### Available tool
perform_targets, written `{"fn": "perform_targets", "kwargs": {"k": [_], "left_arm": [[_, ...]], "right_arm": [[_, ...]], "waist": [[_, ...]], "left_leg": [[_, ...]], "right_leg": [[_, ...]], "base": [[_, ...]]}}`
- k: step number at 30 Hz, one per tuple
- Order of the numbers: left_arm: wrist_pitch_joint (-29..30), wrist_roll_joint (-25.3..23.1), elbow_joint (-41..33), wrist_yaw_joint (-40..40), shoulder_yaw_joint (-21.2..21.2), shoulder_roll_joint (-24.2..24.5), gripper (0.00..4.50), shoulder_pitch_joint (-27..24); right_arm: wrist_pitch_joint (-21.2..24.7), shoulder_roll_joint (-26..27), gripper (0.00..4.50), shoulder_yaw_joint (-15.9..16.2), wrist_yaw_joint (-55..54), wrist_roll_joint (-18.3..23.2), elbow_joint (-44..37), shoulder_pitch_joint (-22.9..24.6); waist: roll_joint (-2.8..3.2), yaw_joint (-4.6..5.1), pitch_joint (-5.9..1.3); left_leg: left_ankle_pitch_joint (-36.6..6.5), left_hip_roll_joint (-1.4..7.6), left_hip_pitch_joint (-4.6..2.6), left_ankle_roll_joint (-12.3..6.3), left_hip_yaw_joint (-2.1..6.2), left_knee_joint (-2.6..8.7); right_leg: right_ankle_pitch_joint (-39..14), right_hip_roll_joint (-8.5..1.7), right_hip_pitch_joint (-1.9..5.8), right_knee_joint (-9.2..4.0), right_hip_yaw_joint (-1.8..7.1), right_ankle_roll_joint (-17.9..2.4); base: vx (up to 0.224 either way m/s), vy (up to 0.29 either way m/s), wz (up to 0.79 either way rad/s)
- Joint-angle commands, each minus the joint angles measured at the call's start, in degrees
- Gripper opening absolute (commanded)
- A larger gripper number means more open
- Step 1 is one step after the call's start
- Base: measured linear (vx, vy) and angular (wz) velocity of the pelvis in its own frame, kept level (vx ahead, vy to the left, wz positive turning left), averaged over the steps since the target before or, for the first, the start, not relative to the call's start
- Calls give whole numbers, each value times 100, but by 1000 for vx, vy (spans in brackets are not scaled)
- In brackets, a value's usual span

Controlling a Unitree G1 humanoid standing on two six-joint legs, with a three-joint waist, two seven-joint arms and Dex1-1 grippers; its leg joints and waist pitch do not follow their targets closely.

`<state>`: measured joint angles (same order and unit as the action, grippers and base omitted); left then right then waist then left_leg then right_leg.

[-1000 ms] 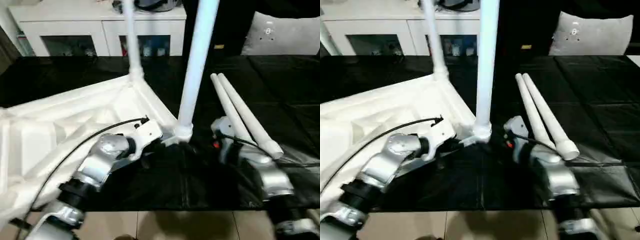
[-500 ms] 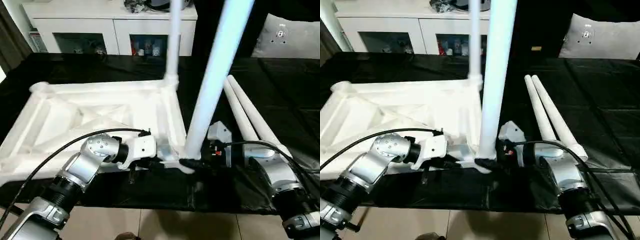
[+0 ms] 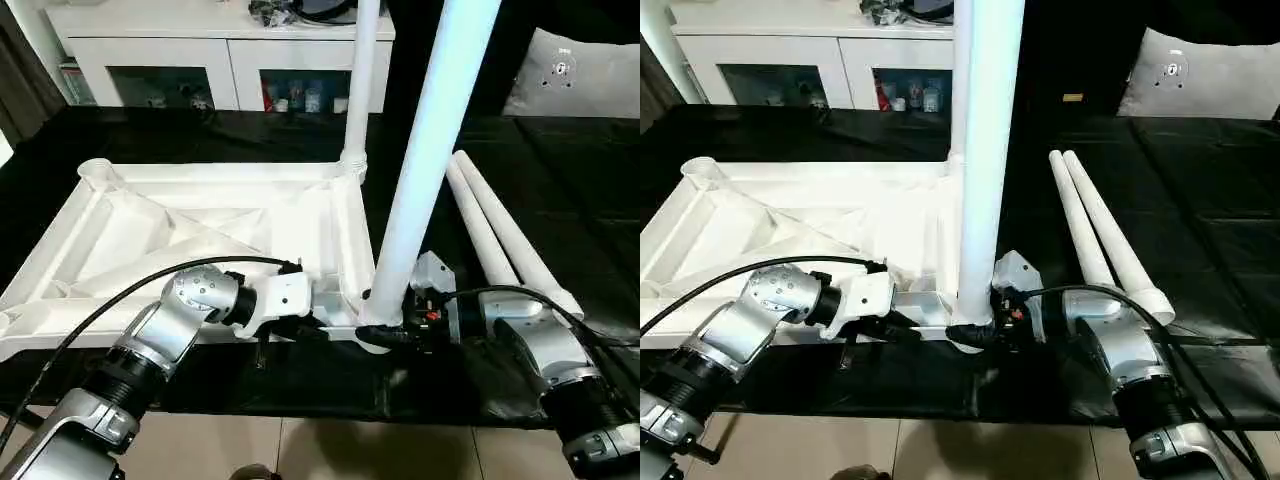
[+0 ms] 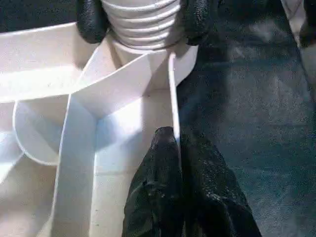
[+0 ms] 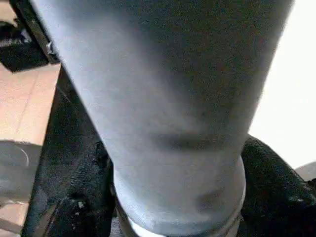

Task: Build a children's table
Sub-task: Rotate leg to tighten

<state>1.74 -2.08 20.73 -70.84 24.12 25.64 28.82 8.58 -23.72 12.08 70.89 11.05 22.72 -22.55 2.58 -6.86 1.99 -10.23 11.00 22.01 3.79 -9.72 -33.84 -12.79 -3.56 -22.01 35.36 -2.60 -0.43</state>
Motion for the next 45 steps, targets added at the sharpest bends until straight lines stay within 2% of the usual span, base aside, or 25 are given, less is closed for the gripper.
{"fn": "perform_targets", "kwargs": {"k": [1,2,4,6,7,9,10,11,13,14,16,17,18,19,21,24,27,28,30,35,38,40,45], "left_arm": [[327,28,-216,115,47,-167,0,-121],[327,28,-216,115,47,-167,0,-121],[1161,113,-591,777,-168,-513,0,-294],[1574,109,-817,1187,-229,-768,0,-396],[1782,84,-891,1462,-269,-956,0,-410],[2067,15,-907,1984,-375,-1307,0,-368],[2174,-20,-888,2236,-433,-1477,0,-336],[2223,-45,-845,2423,-479,-1603,0,-301],[2269,-75,-803,2602,-522,-1738,0,-264],[2244,-151,-584,3129,-625,-2118,0,-122],[2246,-254,-495,3489,-640,-2404,0,-30],[2268,-282,-523,3511,-622,-2425,0,-31],[2283,-300,-542,3526,-610,-2439,0,-32],[2414,-407,-661,3527,-522,-2435,0,-61],[2452,-441,-692,3519,-506,-2403,0,-75],[2332,-540,-595,3400,-511,-2132,0,-67],[2132,-618,-408,3098,-501,-1788,0,-38],[2105,-614,-378,2989,-488,-1694,0,-35],[2092,-608,-363,2924,-478,-1636,0,-34],[1874,-550,-255,2480,-410,-1283,0,-24],[1404,-463,-156,1711,-208,-823,0,-25],[1281,-446,-139,1501,-144,-711,0,-29],[584,-334,-137,507,104,-264,0,-25]], "right_arm": [[228,154,292,64,-248,-30,-67,51],[228,154,287,64,-248,-30,-67,51],[379,653,281,50,-1238,-335,207,31],[574,1051,280,-70,-1785,-291,382,-33],[649,1269,279,-136,-2125,-281,499,-97],[707,1586,278,-238,-2668,-293,690,-203],[724,1721,277,-288,-2898,-296,780,-251],[740,1815,277,-337,-3074,-291,853,-289],[783,1925,277,-420,-3298,-269,954,-340],[735,2139,277,-589,-3798,-250,1263,-471],[709,2298,277,-720,-3997,-224,1437,-521],[727,2320,312,-743,-3970,-223,1433,-513],[738,2334,312,-757,-3953,-222,1430,-508],[770,2371,350,-900,-3931,-154,1351,-461],[760,2355,354,-943,-3903,-129,1289,-430],[526,2107,383,-891,-3542,-118,999,-258],[235,1691,407,-824,-2987,-76,688,-85],[163,1560,429,-801,-2808,-96,609,-49],[118,1482,447,-791,-2696,-115,562,-27],[27,985,447,-807,-1944,10,230,50],[-87,455,447,-738,-1211,64,-13,2],[-133,354,447,-700,-1059,47,-34,-23],[-350,-66,447,-287,-221,-127,-92,-43]], "waist": [[-53,7,-345],[-46,14,-335],[-55,55,-302],[-68,141,-247],[-96,205,-213],[-94,274,-192],[-85,306,-198],[-90,308,-199],[-111,321,-198],[-107,322,-208],[-96,319,-218],[-91,311,-227],[-93,301,-242],[-62,295,-252],[-74,291,-266],[-63,279,-276],[-77,251,-295],[-91,239,-301],[-80,214,-301],[-77,177,-294],[-72,161,-306],[-69,164,-307],[-71,133,-309]], "left_leg": [[-705,249,-106,-463,44,352],[-741,246,-101,-438,51,359],[-891,243,-99,-353,54,392],[-1283,231,-110,-133,70,460],[-1623,219,-136,-29,83,490],[-1840,209,-156,87,84,504],[-1919,212,-188,133,98,500],[-1935,207,-192,129,101,495],[-1861,191,-171,57,92,490],[-1765,186,-165,26,82,483],[-1709,190,-175,27,82,479],[-1675,196,-169,11,85,480],[-1524,203,-132,-35,83,486],[-1429,201,-130,-87,80,481],[-1327,204,-119,-147,79,476],[-1202,208,-115,-204,74,464],[-1059,200,-99,-291,66,442],[-950,191,-87,-349,50,415],[-866,196,-85,-390,52,412],[-913,218,-102,-391,53,420],[-858,220,-104,-430,55,404],[-788,221,-95,-519,45,391],[-903,244,-114,-480,50,394]], "right_leg": [[377,-424,240,-296,201,-1485],[293,-436,241,-303,201,-1488],[-47,-441,227,-333,205,-1444],[-946,-468,219,-416,224,-1329],[-1566,-458,209,-473,227,-1189],[-2064,-459,184,-518,249,-1038],[-2239,-469,159,-552,259,-990],[-2269,-467,155,-563,258,-962],[-2237,-462,151,-584,273,-900],[-2156,-452,145,-584,278,-879],[-2029,-441,147,-593,270,-895],[-1932,-441,153,-579,269,-901],[-1595,-436,184,-552,266,-930],[-1326,-433,186,-535,262,-970],[-1054,-431,203,-516,257,-1024],[-704,-423,218,-496,244,-1092],[-442,-428,244,-475,240,-1124],[-289,-419,251,-458,244,-1119],[-209,-431,248,-451,239,-1150],[-318,-425,243,-450,230,-1214],[-158,-418,253,-427,226,-1255],[47,-407,243,-401,221,-1274],[-151,-429,235,-400,212,-1344]], "base": [[0,0,0],[0,0,0],[0,0,0],[0,0,0],[0,0,0],[0,0,0],[0,0,0],[0,0,0],[0,0,0],[0,0,0],[0,0,0],[0,0,0],[0,0,0],[0,0,0],[0,0,0],[0,0,0],[0,0,0],[0,0,0],[0,0,0],[0,0,0],[0,0,0],[0,0,0],[0,0,0]]}}
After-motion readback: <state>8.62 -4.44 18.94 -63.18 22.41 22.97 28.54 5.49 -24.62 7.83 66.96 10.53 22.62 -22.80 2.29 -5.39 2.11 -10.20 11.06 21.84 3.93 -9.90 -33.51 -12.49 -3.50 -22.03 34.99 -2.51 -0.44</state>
